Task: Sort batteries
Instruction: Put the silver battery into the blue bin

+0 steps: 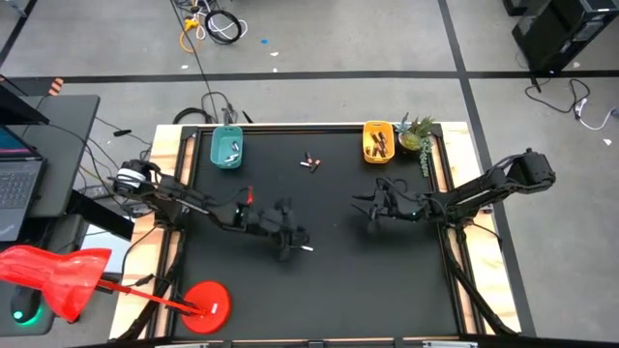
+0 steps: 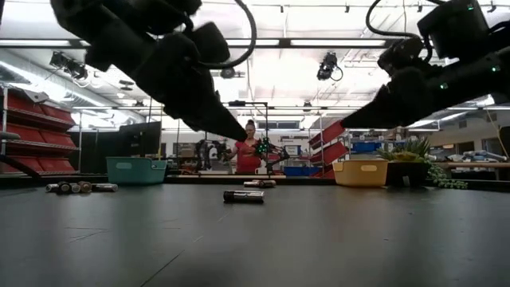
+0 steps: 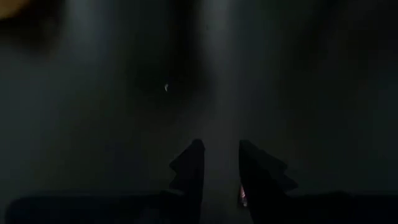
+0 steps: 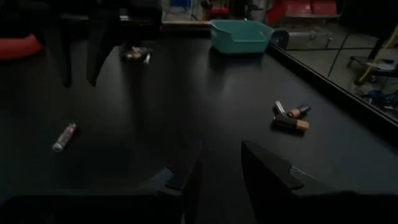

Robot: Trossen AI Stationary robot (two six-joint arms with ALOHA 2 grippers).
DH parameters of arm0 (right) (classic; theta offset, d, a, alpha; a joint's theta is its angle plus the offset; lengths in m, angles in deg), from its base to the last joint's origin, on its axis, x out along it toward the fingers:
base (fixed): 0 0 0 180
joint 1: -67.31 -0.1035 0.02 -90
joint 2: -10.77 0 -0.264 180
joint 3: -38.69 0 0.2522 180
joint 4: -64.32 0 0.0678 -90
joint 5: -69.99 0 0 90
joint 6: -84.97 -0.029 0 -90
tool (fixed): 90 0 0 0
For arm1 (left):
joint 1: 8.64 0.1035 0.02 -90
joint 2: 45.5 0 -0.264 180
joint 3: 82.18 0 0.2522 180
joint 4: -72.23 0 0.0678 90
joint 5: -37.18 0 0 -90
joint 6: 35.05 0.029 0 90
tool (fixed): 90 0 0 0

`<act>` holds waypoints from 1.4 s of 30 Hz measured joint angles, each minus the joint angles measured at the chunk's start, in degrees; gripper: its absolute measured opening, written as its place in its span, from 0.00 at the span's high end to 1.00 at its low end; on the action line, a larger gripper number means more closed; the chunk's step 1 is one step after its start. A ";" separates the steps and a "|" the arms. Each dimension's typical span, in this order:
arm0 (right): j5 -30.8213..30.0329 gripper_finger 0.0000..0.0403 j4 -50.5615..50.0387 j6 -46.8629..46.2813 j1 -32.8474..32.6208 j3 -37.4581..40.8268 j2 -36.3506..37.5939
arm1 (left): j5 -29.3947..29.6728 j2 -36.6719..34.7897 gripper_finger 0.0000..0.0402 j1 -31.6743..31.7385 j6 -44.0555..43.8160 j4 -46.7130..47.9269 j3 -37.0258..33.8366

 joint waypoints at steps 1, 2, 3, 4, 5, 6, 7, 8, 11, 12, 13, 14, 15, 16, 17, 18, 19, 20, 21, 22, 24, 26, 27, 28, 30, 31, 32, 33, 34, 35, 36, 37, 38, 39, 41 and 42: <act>0.10 0.70 0.60 0.05 -0.04 0.00 0.00 | 1.46 0.00 0.74 -0.69 0.00 -0.26 0.00; 0.68 0.70 1.36 0.04 -0.07 0.00 0.00 | 2.63 0.00 0.73 -1.27 -0.04 -0.73 0.00; 1.36 0.70 1.89 0.04 -0.07 0.00 0.02 | 3.19 0.02 0.72 -1.73 -0.08 -1.55 0.00; 2.15 0.70 2.31 0.04 -0.07 0.00 0.00 | 3.61 0.46 0.70 -2.13 -0.42 -2.89 0.00; 2.62 0.70 2.87 0.04 -0.07 0.00 0.00 | 3.72 1.08 0.69 -2.43 -1.43 -4.58 0.10; 2.81 0.70 3.39 0.04 -0.12 0.00 0.00 | 3.74 1.96 0.66 -2.86 -1.90 -5.65 0.15; 2.84 0.70 3.67 0.04 -0.15 0.00 0.00 | 3.81 3.20 0.64 -3.29 -2.89 -6.64 0.15; 2.84 0.70 3.73 0.06 -0.16 0.00 0.02 | 3.78 4.46 0.62 -3.79 -3.02 -7.61 0.17; 2.87 0.70 3.68 0.26 -0.16 0.00 0.02 | 3.67 8.29 0.57 -5.15 -2.60 -7.62 1.57; 2.87 0.70 3.61 0.31 -0.16 0.00 0.02 | 3.63 9.43 0.56 -5.46 -1.92 -7.67 2.06; 2.87 0.70 3.60 0.37 -0.16 0.00 0.02 | 3.47 10.45 0.55 -5.65 -1.09 -7.70 2.68; 2.87 0.70 3.60 0.52 -0.16 0.00 0.02 | 3.42 11.54 0.55 -5.75 -0.29 -7.69 3.23; 2.87 0.70 3.62 0.60 -0.16 0.00 0.02 | 3.42 12.50 0.54 -5.79 0.37 -7.55 3.79; 2.87 0.70 3.65 0.67 -0.16 0.00 0.02 | 3.44 13.32 0.54 -5.79 0.94 -7.51 4.27; 2.87 0.70 3.55 0.71 -0.16 0.00 0.02 | 3.42 14.02 0.54 -5.79 1.36 -7.48 4.72; 2.87 0.70 3.53 0.74 -0.16 0.00 0.02 | 3.44 14.63 0.54 -5.79 1.42 -7.60 5.06; 2.87 0.70 3.61 0.74 -0.16 0.00 0.02 | 3.42 15.09 0.54 -5.79 1.39 -7.61 5.23; 2.87 0.70 3.58 0.71 -0.16 0.00 0.02 | 3.42 15.62 0.54 -5.77 1.26 -7.36 5.25; 2.87 0.70 3.55 0.71 -0.16 0.00 0.02 | 3.40 16.08 0.54 -5.77 0.60 -7.25 5.25; 2.87 0.70 3.55 0.71 -0.16 0.00 0.02 | 3.38 16.39 0.55 -5.77 -0.14 -6.67 5.21; 2.87 0.70 3.64 0.71 -0.16 0.00 0.02 | 3.28 16.71 0.56 -5.59 -3.26 -5.21 5.39; 2.88 0.70 3.58 0.71 -0.16 0.00 0.02 | 2.22 16.57 0.61 -5.20 -5.93 -3.18 5.53; 2.89 0.70 3.64 0.71 -0.16 0.00 0.02 | 1.86 16.50 0.65 -5.03 -6.63 -2.24 5.59; 2.89 0.70 3.62 0.71 -0.16 0.00 0.02 | 1.57 16.50 0.70 -4.92 -7.00 -1.99 5.56; 2.89 0.70 3.62 0.71 -0.16 0.00 0.02 | 1.23 16.46 0.83 -4.91 -6.54 -1.49 5.52; 2.89 0.70 3.64 0.71 -0.16 0.00 0.02 | 1.18 16.45 0.89 -4.91 -5.79 -1.29 5.52; 2.89 0.70 3.63 0.71 -0.16 0.00 0.02 | 1.10 16.45 0.93 -4.91 -5.38 -0.87 5.52; 2.89 0.70 3.64 0.71 -0.16 0.00 0.02 | 1.09 16.46 0.94 -4.91 -5.04 -0.64 5.50; 2.89 0.70 3.62 0.54 -0.16 0.00 0.02 | 1.12 16.46 0.94 -4.91 -4.96 -0.61 5.49; 2.89 0.70 3.66 0.52 -0.16 0.00 0.02 | 1.15 16.50 0.94 -4.91 -4.90 -0.63 5.46; 2.89 0.70 3.73 0.52 -0.16 0.00 0.02 | 1.15 16.50 0.94 -4.91 -4.86 -0.63 5.50; 2.89 0.70 3.95 0.54 -0.16 0.00 0.02 | 1.15 16.51 0.94 -4.91 -4.68 -0.55 5.61; 2.90 0.70 4.20 0.59 -0.16 0.00 0.02 | 1.17 16.13 0.94 -4.91 -4.33 -0.29 5.84; 2.89 0.70 4.59 0.80 -0.16 0.00 0.02 | 1.18 15.75 0.94 -4.91 -3.94 -0.05 6.01; 2.89 0.70 5.17 1.05 -0.16 -0.02 0.02 | 1.52 14.55 0.94 -4.75 -2.80 1.26 6.42; 2.91 0.70 5.32 1.11 -0.16 -0.02 0.02 | 1.78 13.92 0.94 -4.48 -2.45 2.28 6.56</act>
